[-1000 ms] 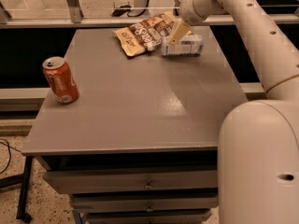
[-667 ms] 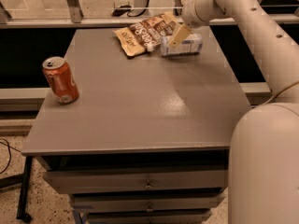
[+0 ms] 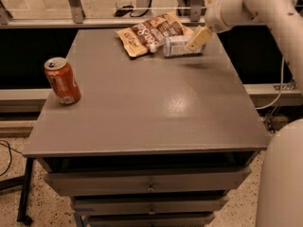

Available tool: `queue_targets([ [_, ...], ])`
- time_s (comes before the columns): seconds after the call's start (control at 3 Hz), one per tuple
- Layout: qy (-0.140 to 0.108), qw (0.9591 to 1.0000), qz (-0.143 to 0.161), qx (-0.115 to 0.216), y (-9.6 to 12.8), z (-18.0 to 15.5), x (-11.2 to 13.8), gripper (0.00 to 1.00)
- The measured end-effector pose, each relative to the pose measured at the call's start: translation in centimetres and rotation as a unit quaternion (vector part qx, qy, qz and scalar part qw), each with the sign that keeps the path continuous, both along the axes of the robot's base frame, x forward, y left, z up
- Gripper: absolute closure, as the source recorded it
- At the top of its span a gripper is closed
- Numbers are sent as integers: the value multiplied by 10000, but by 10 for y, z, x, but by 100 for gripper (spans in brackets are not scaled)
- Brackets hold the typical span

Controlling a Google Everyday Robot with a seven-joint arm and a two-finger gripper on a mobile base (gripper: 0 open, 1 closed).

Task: Move blue plastic bottle near brown chip bag

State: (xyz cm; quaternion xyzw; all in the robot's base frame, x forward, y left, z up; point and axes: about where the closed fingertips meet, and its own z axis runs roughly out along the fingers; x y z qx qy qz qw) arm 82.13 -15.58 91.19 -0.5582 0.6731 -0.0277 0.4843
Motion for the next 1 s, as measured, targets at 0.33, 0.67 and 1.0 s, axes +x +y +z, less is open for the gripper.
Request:
queue_targets([
  [0.33, 745, 9934, -147, 860, -54, -5, -34, 0],
  [0.67, 1140, 9797, -201, 1638, -113, 4, -78, 0],
  [1.0, 1170, 9780, -150, 1721, -118, 9, -85, 0],
])
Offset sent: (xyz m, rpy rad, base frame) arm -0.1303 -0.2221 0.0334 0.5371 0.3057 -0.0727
